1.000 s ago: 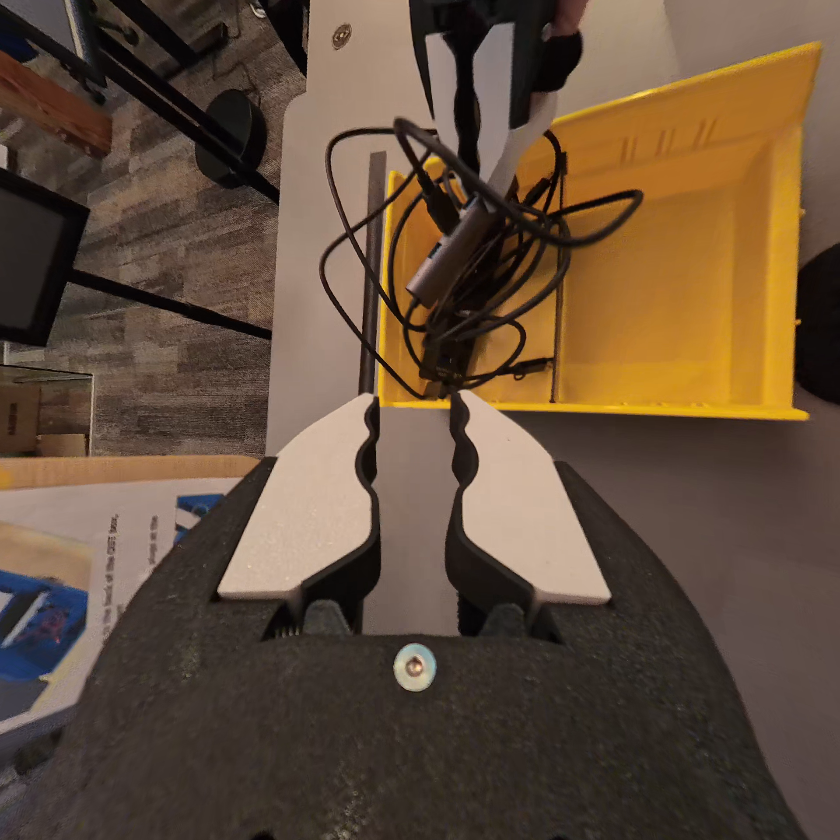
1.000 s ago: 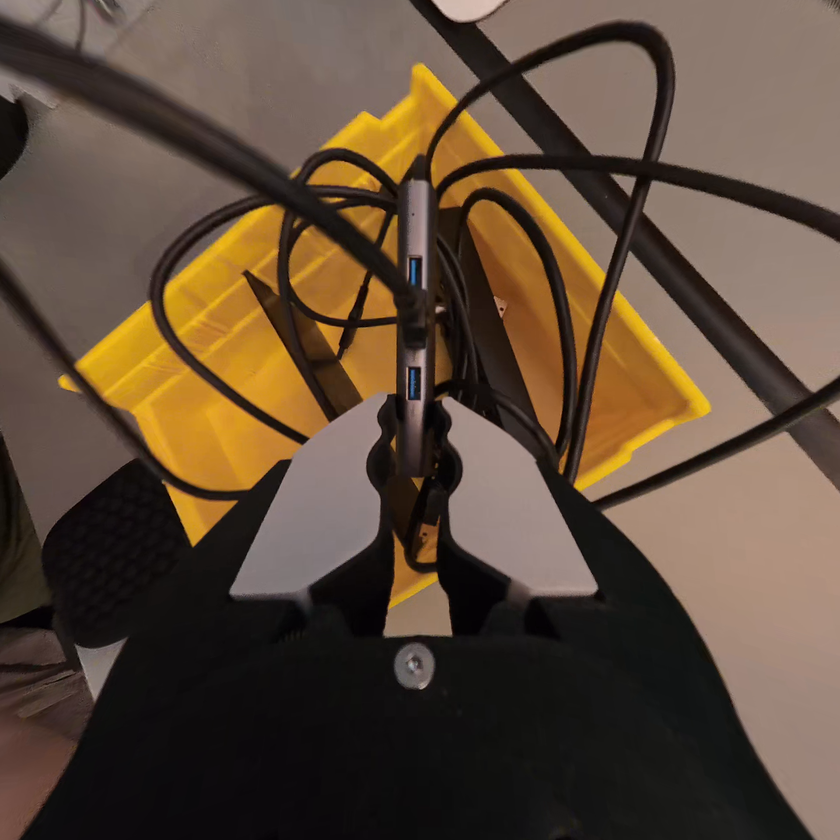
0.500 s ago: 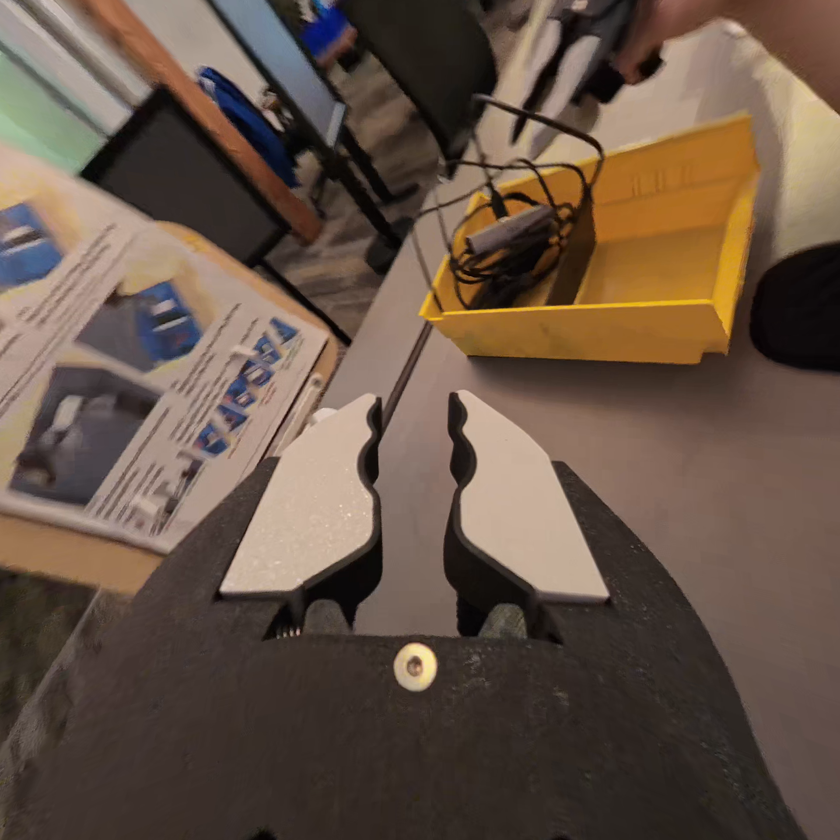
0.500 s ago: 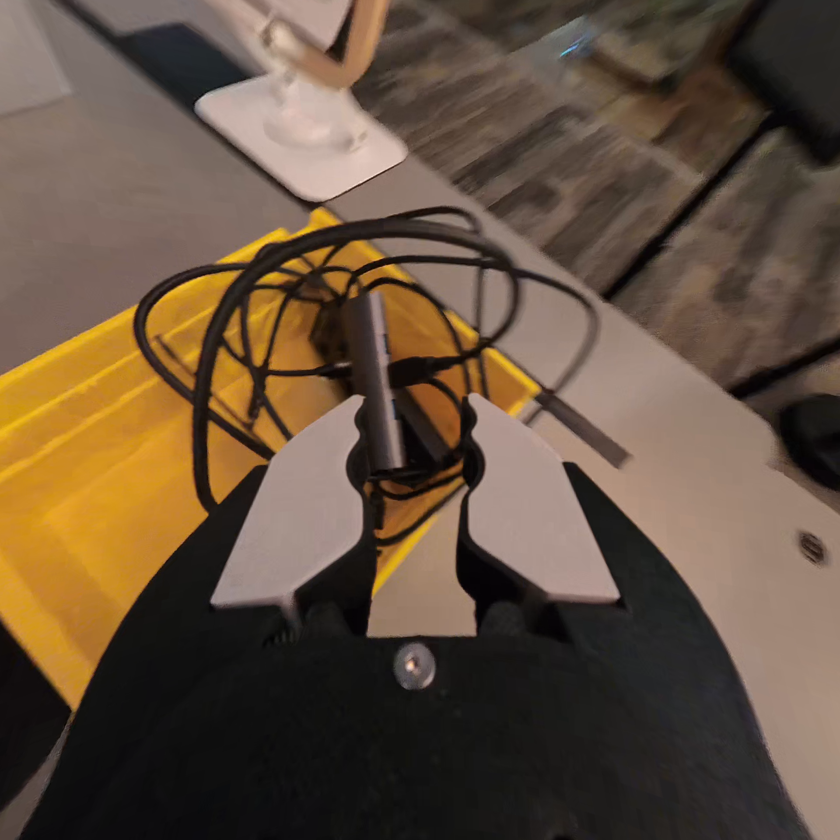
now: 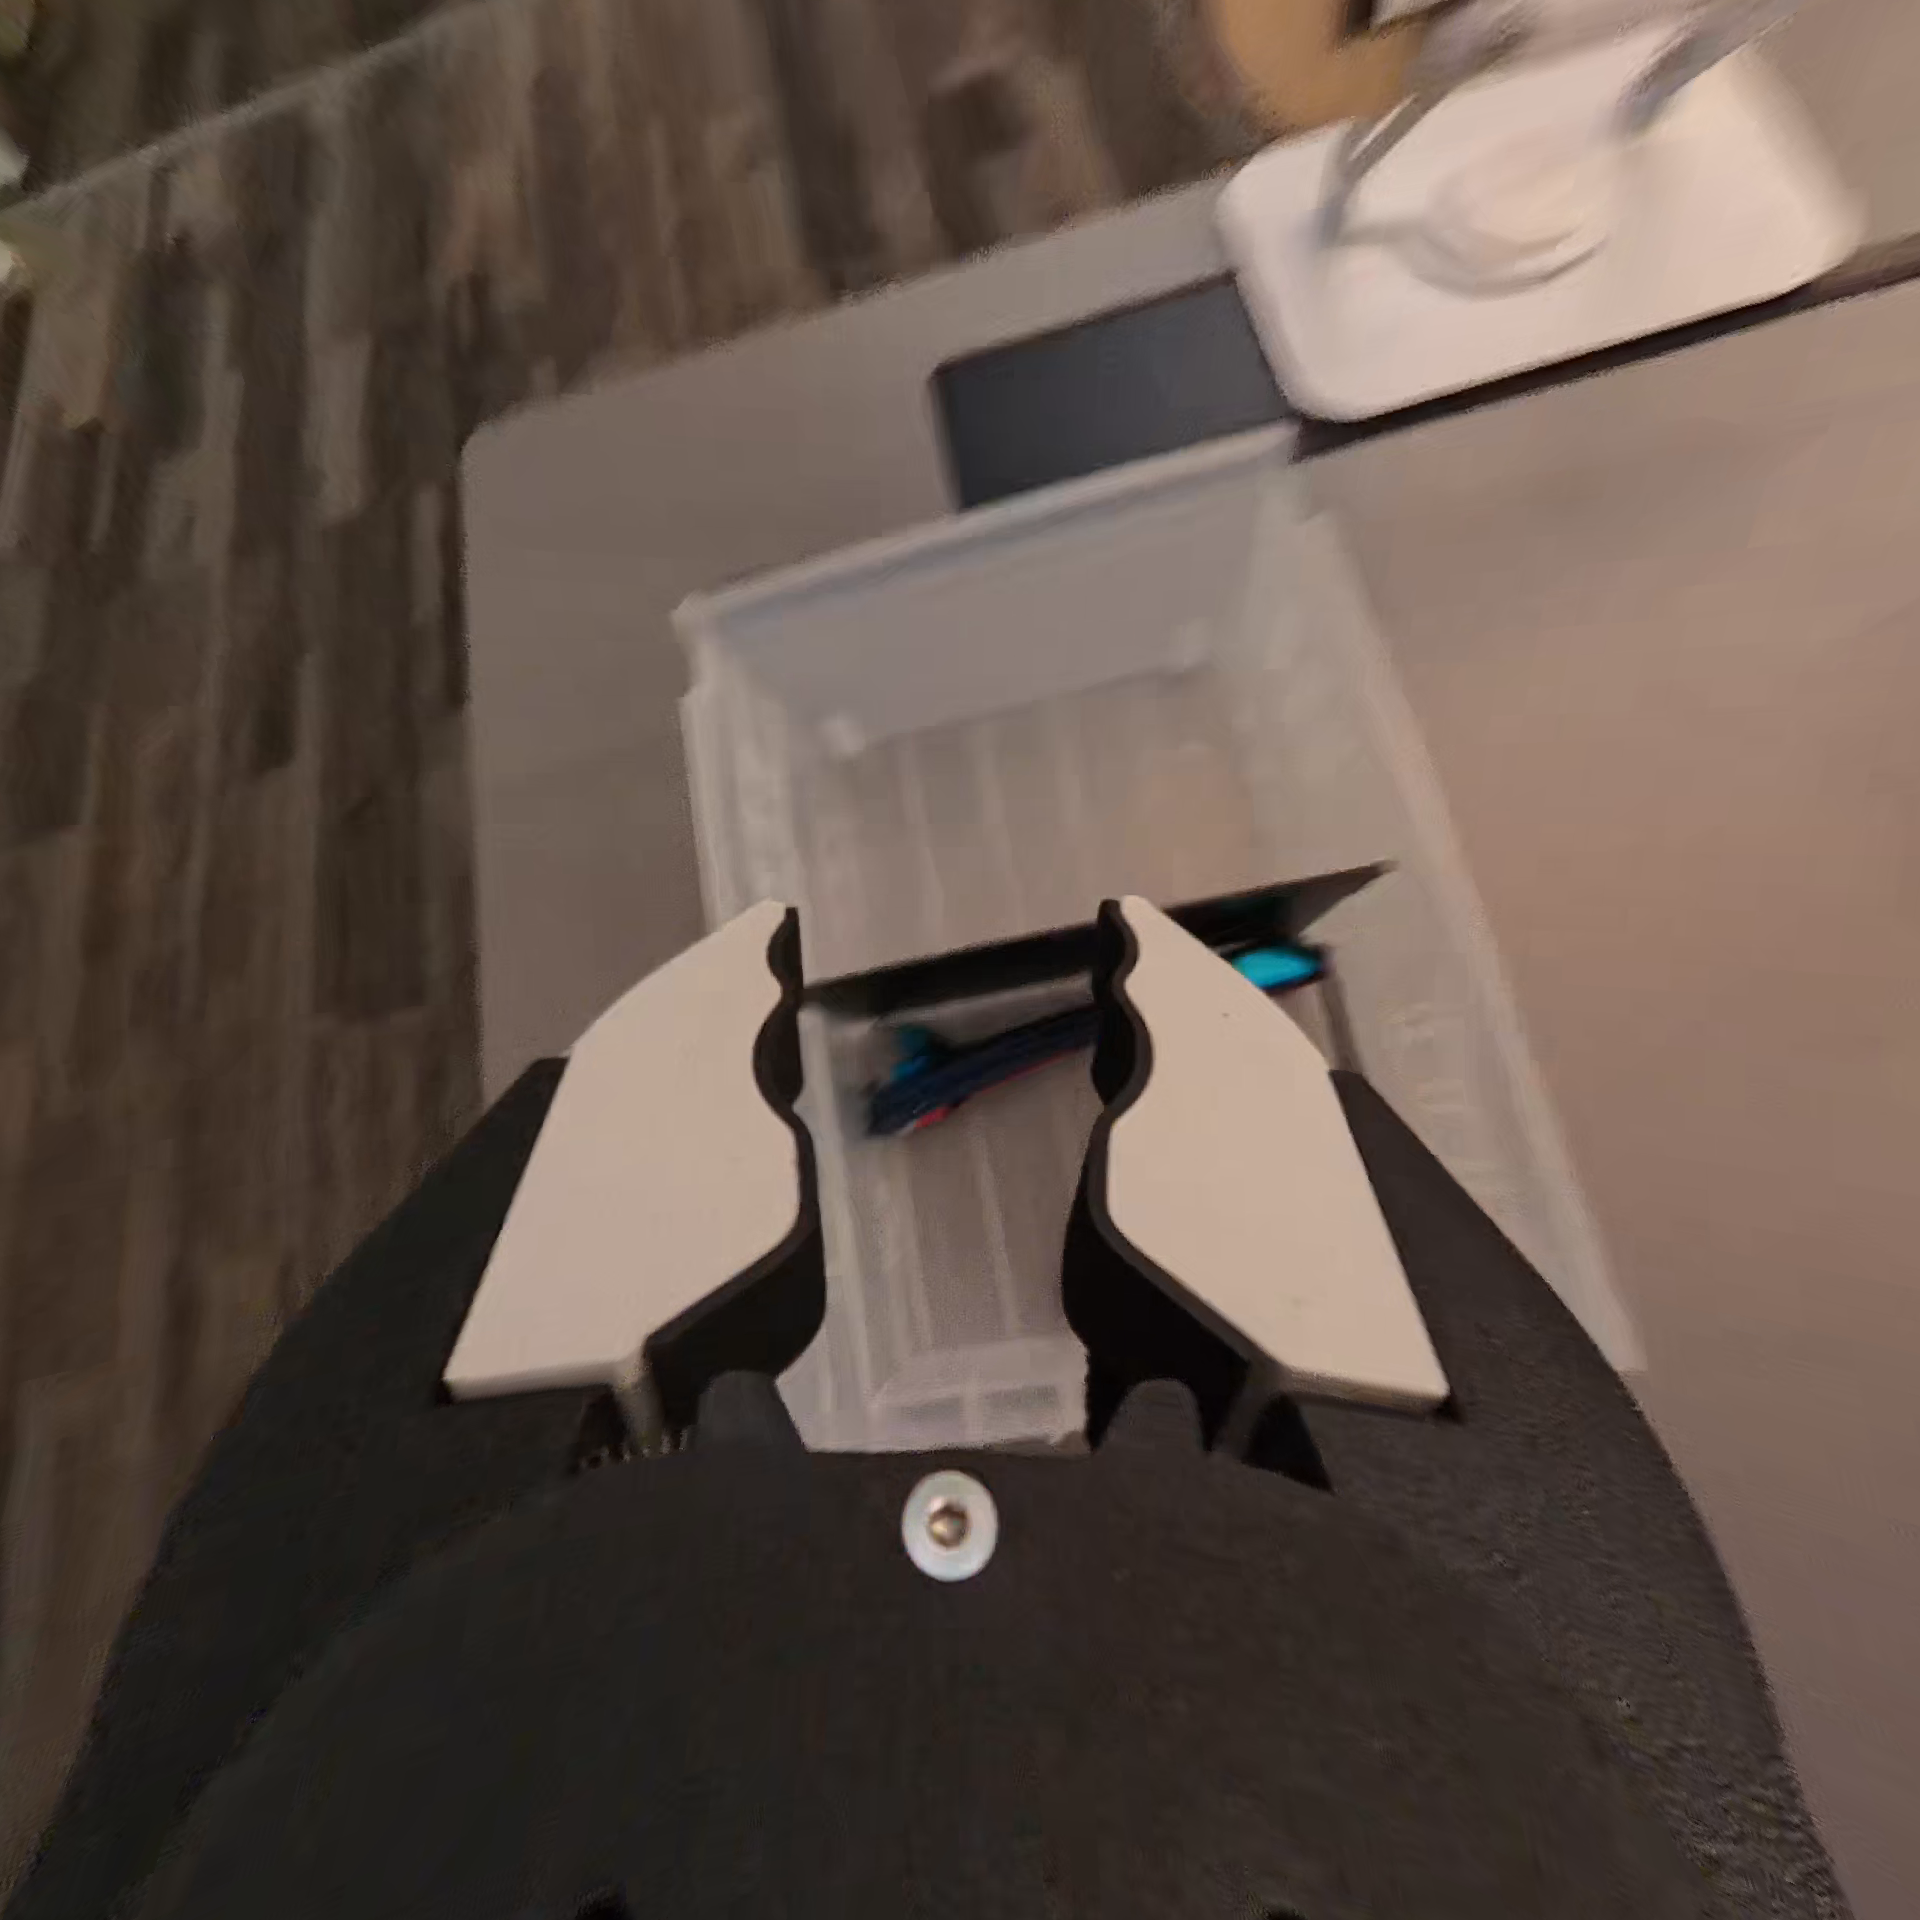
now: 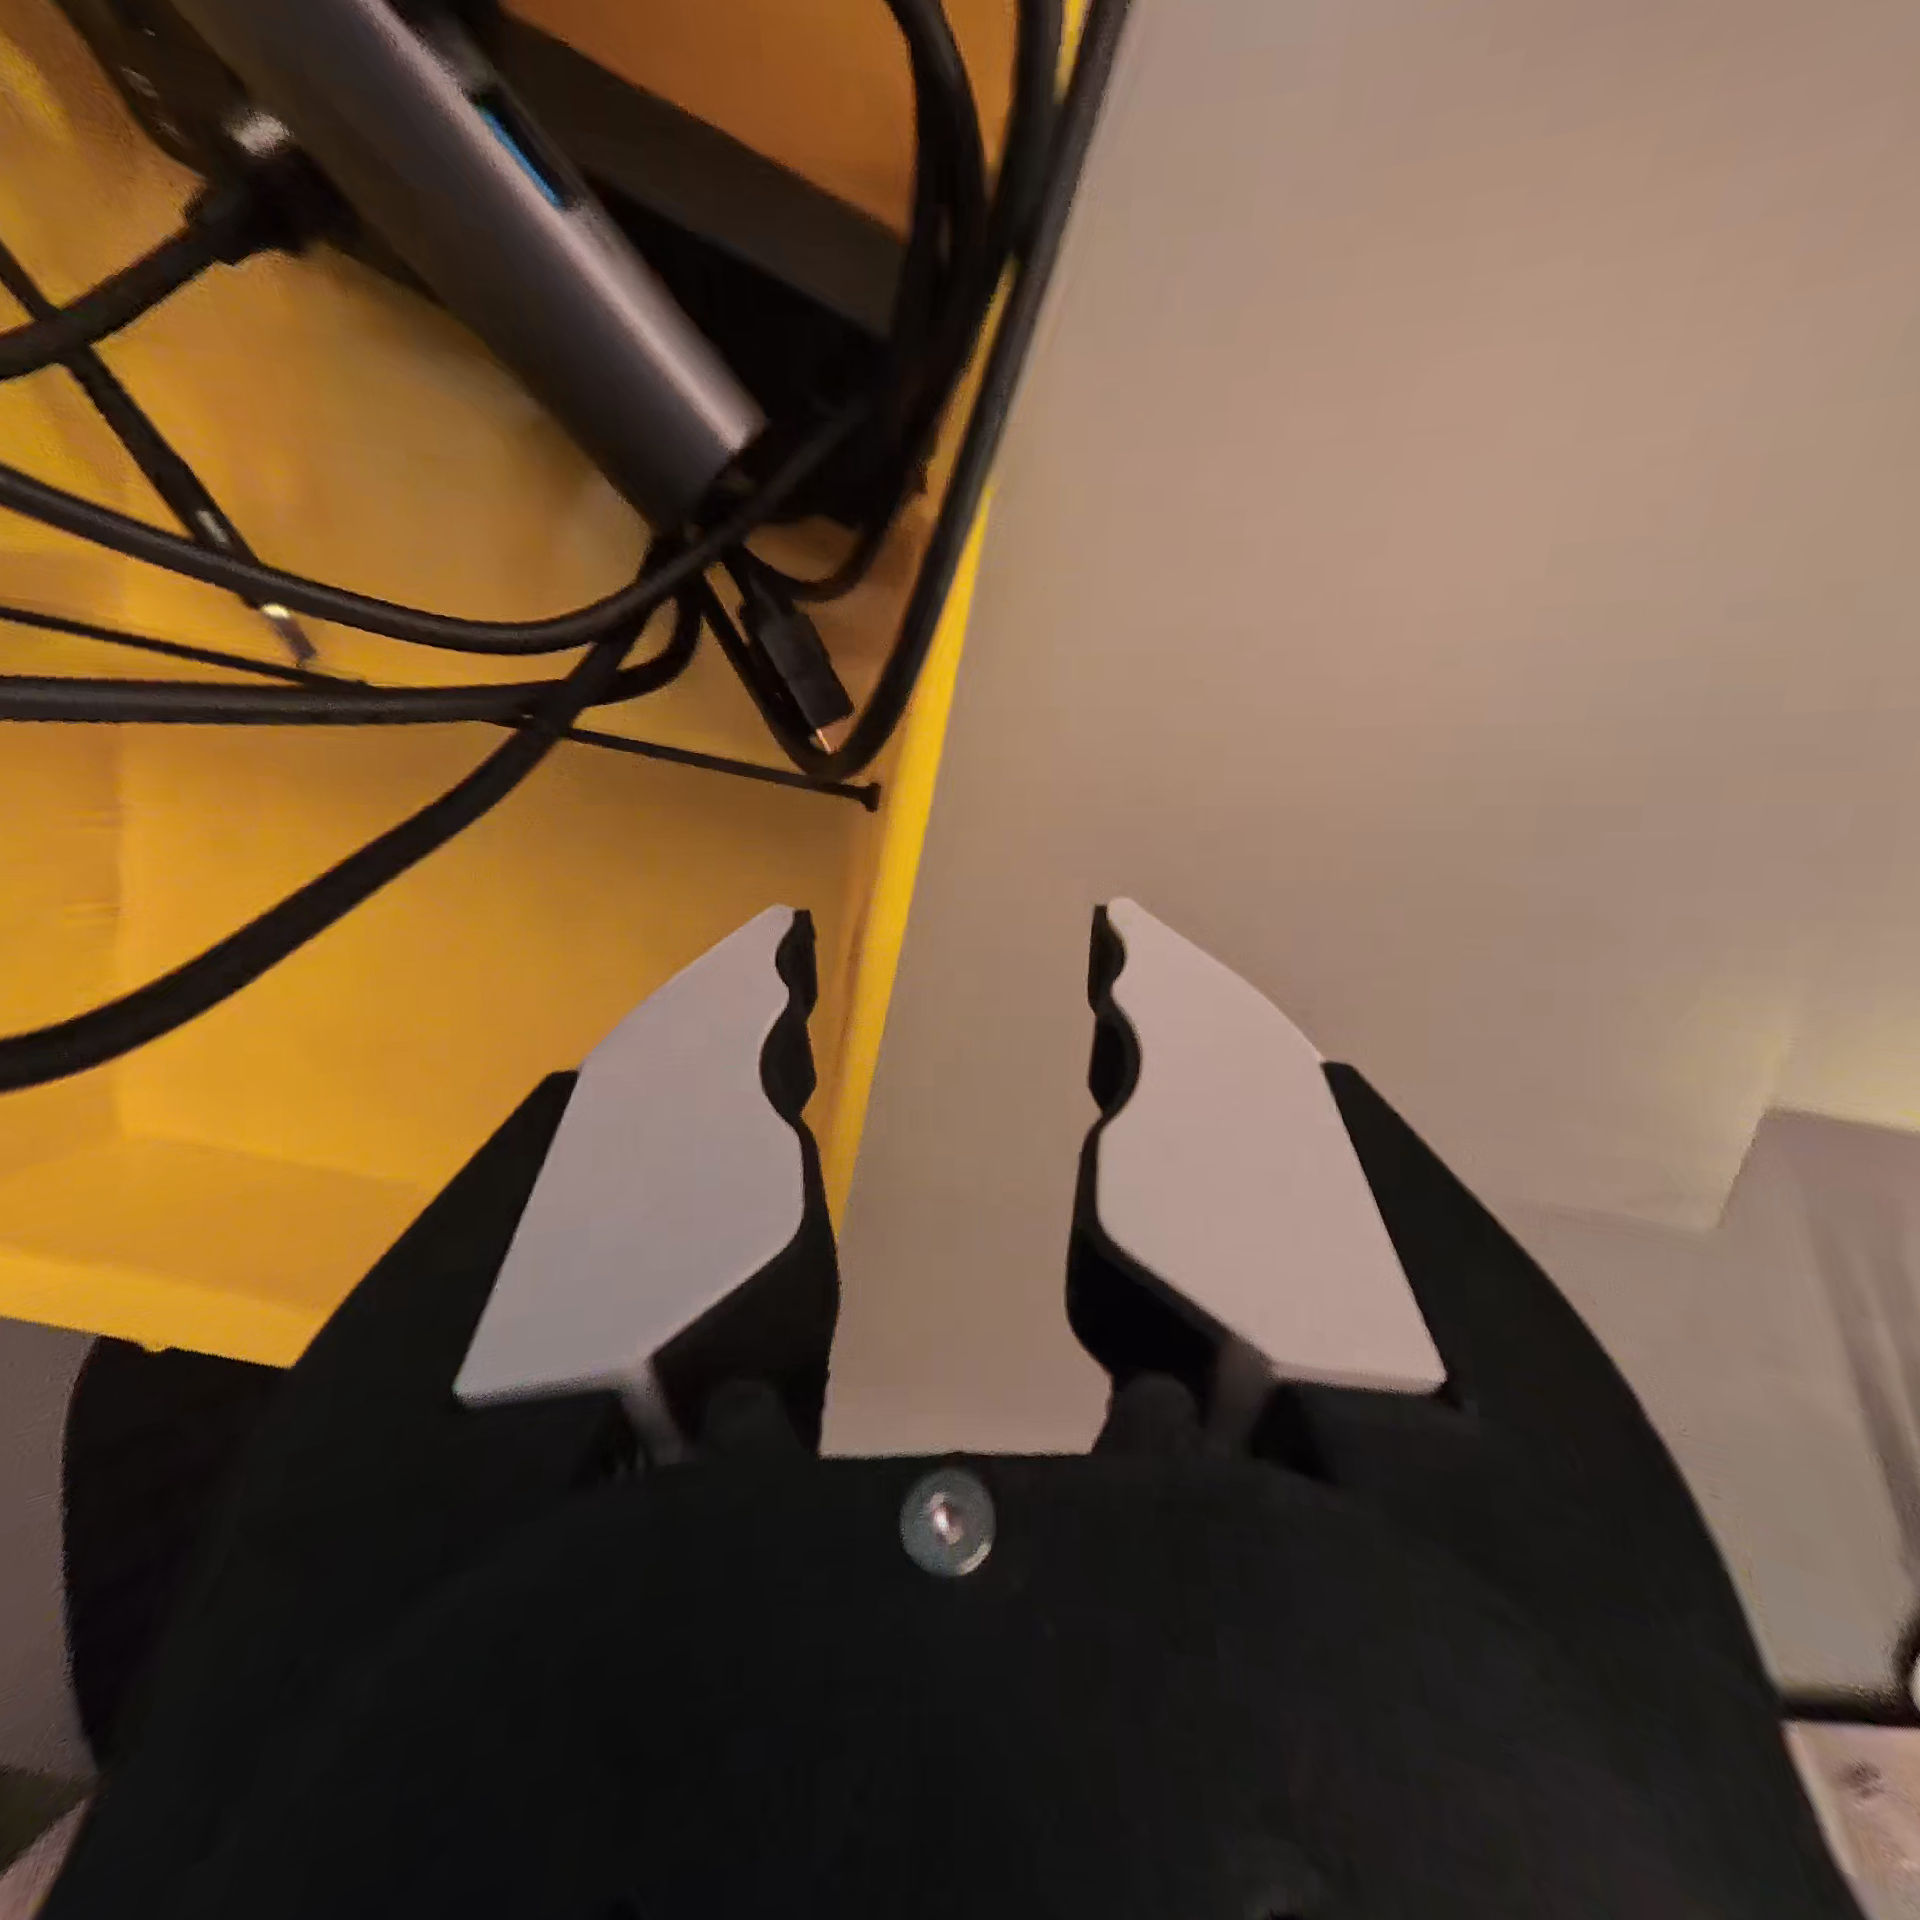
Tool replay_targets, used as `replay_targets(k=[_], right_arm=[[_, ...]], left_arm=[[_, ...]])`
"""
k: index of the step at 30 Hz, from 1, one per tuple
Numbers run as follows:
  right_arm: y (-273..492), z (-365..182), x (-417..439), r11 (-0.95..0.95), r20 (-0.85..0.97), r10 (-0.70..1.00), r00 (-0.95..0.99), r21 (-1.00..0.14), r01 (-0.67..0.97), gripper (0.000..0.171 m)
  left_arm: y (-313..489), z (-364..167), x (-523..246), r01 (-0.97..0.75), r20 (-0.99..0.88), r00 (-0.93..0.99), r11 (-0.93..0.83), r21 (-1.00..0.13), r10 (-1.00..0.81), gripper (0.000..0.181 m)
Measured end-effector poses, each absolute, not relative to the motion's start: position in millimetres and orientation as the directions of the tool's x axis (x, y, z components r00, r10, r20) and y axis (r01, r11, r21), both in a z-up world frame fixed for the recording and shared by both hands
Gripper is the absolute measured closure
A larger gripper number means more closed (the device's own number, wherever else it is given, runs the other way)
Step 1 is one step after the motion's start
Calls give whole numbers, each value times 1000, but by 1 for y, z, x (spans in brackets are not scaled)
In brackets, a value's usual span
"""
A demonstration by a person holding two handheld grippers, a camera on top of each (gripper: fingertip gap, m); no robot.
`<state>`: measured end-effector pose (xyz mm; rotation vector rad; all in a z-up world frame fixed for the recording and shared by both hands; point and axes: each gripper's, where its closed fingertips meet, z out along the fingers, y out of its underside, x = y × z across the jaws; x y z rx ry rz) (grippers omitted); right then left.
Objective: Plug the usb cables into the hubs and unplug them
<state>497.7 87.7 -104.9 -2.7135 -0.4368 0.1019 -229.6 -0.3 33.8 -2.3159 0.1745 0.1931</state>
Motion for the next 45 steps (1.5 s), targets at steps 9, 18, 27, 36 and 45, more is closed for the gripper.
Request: replay_targets(k=[9,18,27,36,45], right_arm=[[69,-124,485,-939,-88,286,954,-227,260,138],[67,-133,479,-970,-152,205,967,-161,181,163],[63,-133,475,-985,-150,153,977,-104,138,165],[61,-132,436,-967,-145,256,956,-54,251,162],[62,-132,402,-940,-103,342,934,-24,342,158]], left_arm=[[-23,-53,-306,34,-83,993,-894,-447,79,136],[-41,-90,-318,100,-31,993,-949,-298,114,145],[-44,-111,-308,79,-18,996,-979,-187,84,151],[-31,-116,-292,-23,-125,992,-990,-141,-6,155],[-32,-117,-295,19,-36,999,-982,-190,26,154]])
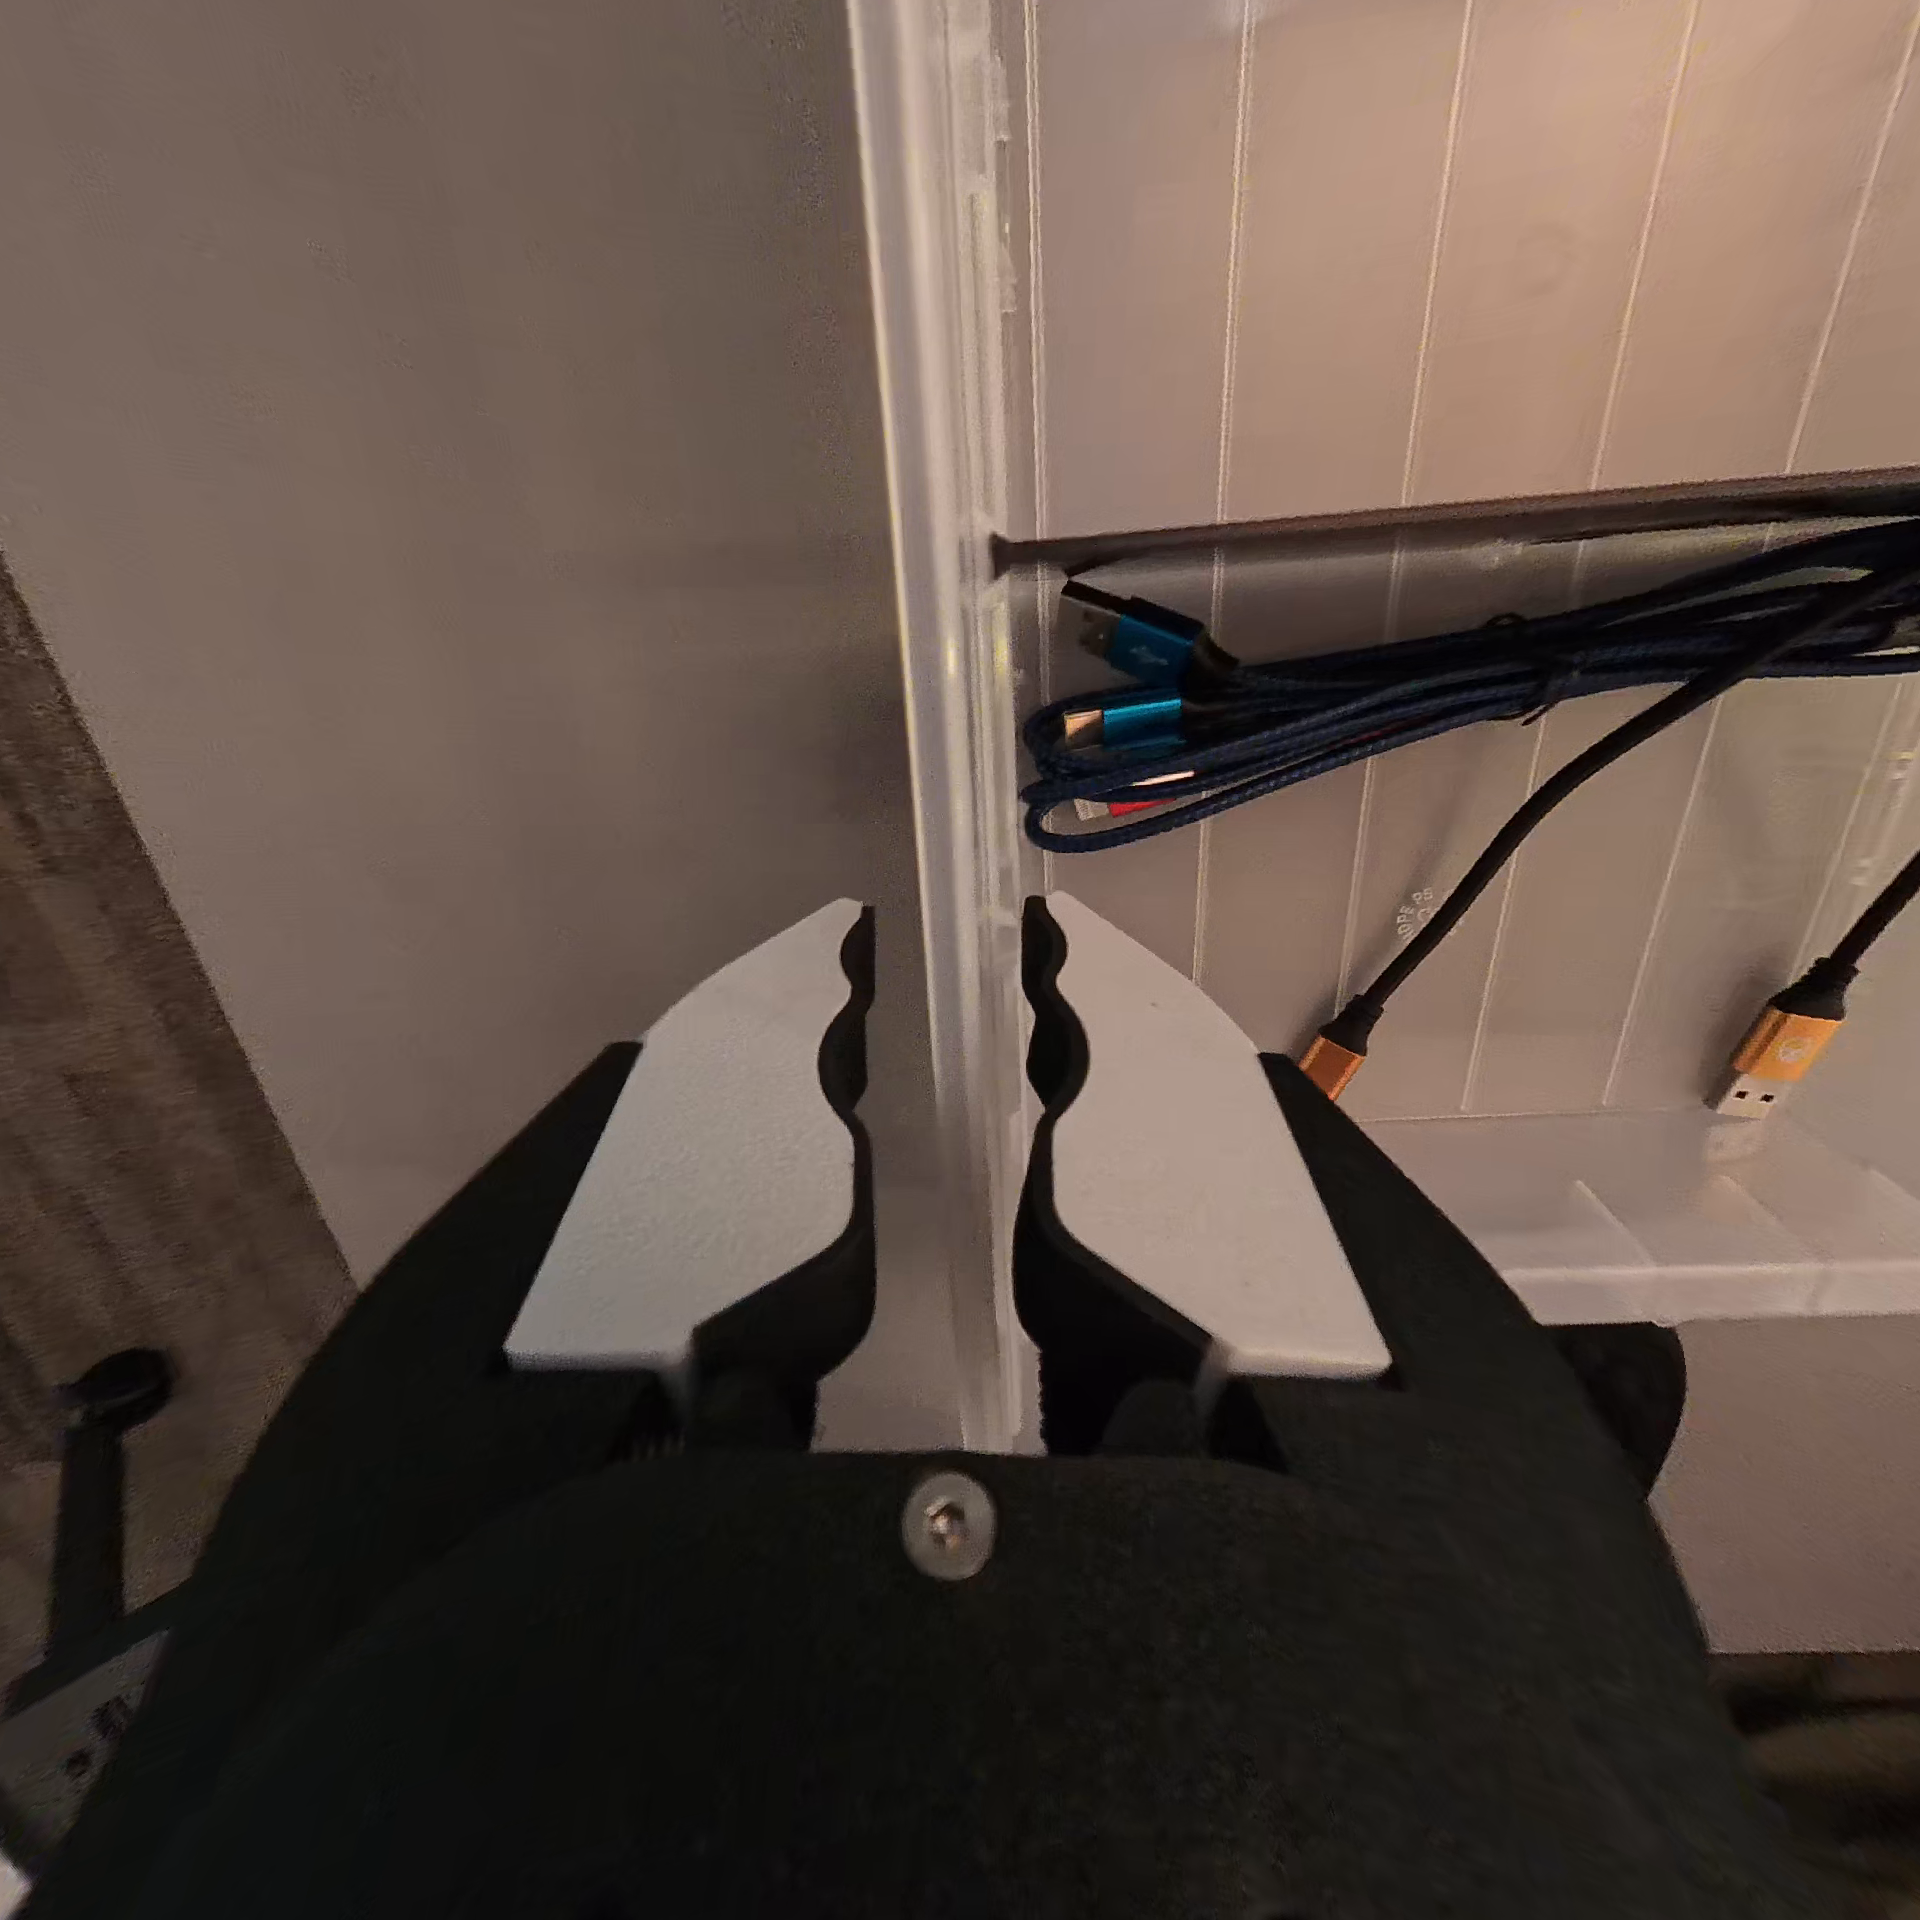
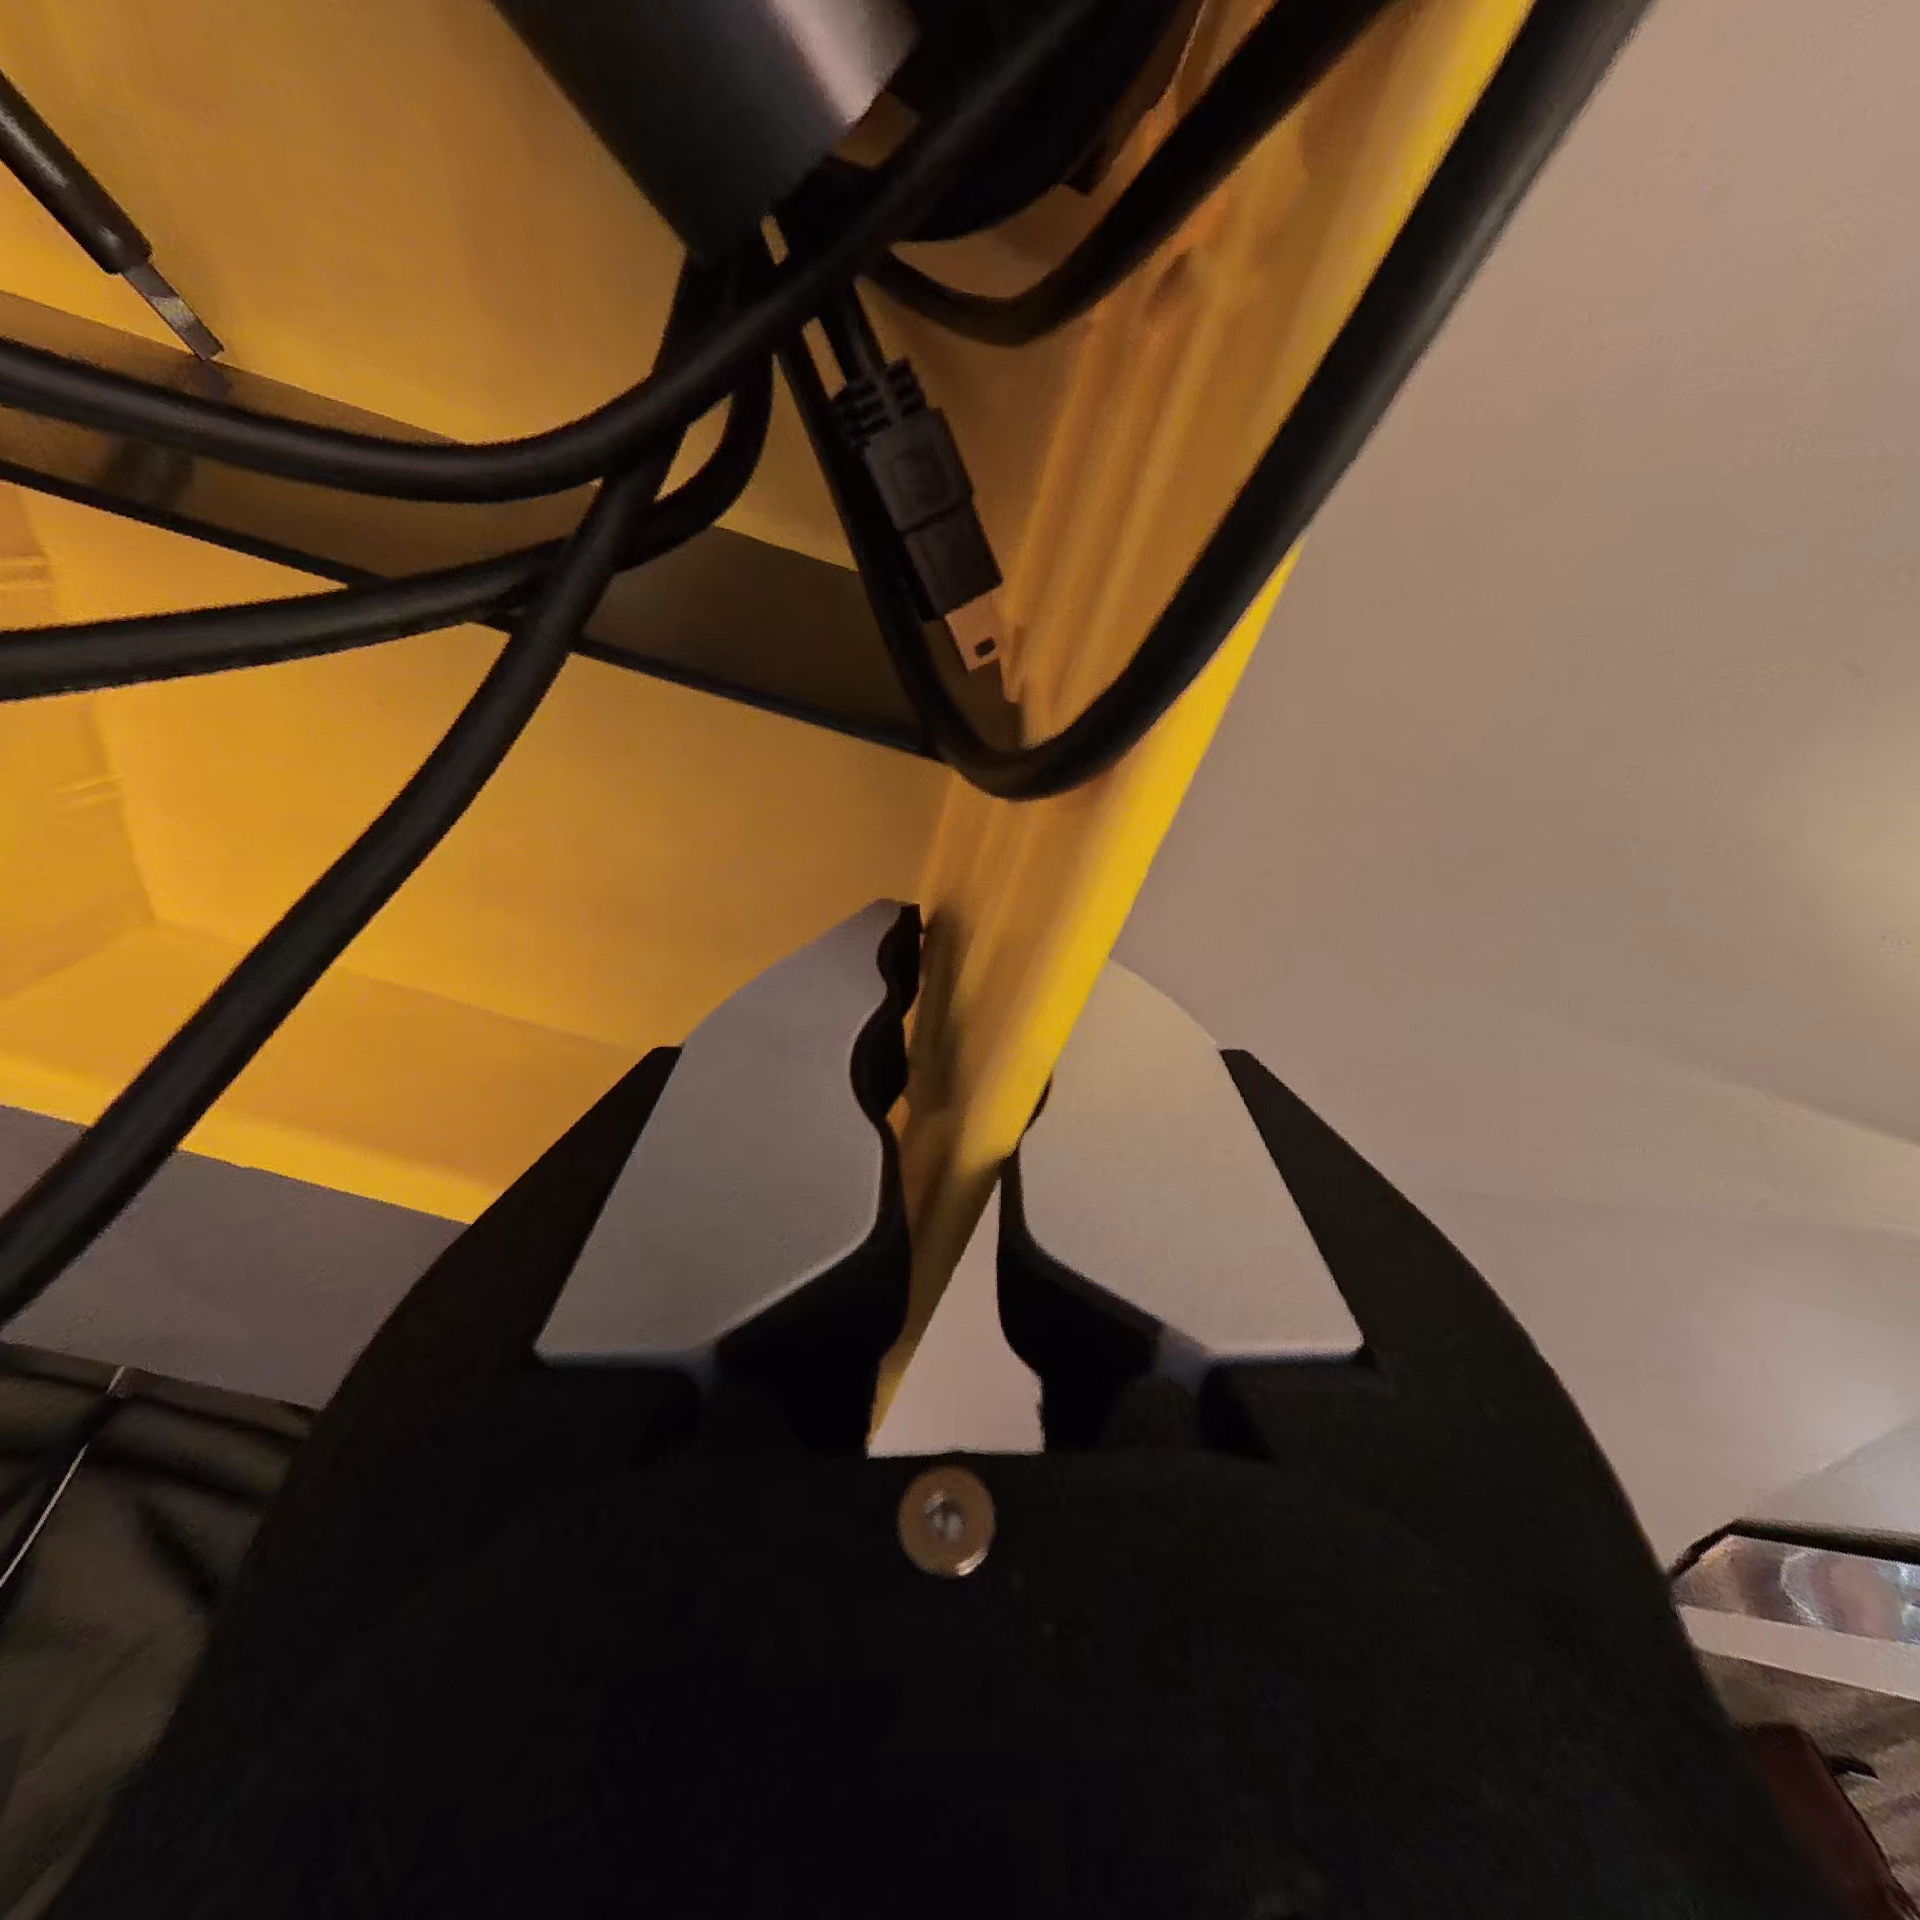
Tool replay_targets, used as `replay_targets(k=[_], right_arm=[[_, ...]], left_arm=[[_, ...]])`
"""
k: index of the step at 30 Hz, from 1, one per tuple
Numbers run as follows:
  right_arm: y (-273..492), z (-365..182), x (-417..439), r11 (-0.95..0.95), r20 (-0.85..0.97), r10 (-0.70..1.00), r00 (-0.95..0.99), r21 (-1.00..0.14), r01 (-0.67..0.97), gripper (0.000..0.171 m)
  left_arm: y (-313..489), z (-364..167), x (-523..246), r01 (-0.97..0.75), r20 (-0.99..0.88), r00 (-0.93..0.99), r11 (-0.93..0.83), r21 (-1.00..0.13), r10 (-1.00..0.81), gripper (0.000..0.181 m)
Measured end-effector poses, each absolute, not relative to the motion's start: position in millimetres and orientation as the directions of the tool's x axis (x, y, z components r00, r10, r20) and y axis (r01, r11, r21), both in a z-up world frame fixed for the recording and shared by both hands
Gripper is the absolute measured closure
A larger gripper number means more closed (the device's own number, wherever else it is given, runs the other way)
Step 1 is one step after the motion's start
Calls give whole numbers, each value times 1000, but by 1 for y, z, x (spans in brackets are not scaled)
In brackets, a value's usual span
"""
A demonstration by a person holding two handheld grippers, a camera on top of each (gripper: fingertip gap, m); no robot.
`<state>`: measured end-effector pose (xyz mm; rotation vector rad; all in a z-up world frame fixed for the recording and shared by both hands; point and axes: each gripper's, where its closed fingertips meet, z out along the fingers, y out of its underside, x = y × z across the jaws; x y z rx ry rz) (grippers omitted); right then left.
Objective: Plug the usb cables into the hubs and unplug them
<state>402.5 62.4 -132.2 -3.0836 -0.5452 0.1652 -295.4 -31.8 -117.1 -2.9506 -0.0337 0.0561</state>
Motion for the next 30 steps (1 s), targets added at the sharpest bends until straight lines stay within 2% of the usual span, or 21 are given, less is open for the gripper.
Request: replay_targets(k=[6,11,18,22,27,30], right_arm=[[59,-132,386,-925,-68,379,923,2,380,154],[58,-132,364,-907,12,421,907,18,421,144],[55,-131,322,-863,23,505,863,9,505,142],[50,-132,310,-840,52,542,839,17,542,141],[54,-132,307,-829,145,555,819,16,558,131],[53,-132,303,-824,134,562,816,3,566,132]], left_arm=[[-35,-127,-290,-8,-93,996,-996,-94,0,157],[-24,-128,-266,-94,-80,993,-990,-101,-86,157],[-13,-128,-228,-209,-123,972,-976,-62,-201,150],[-14,-129,-208,-266,-179,948,-964,4,-263,140],[-25,-129,-178,-322,-83,943,-946,28,-323,143],[-29,-129,-175,-332,-80,939,-942,51,-335,147]])
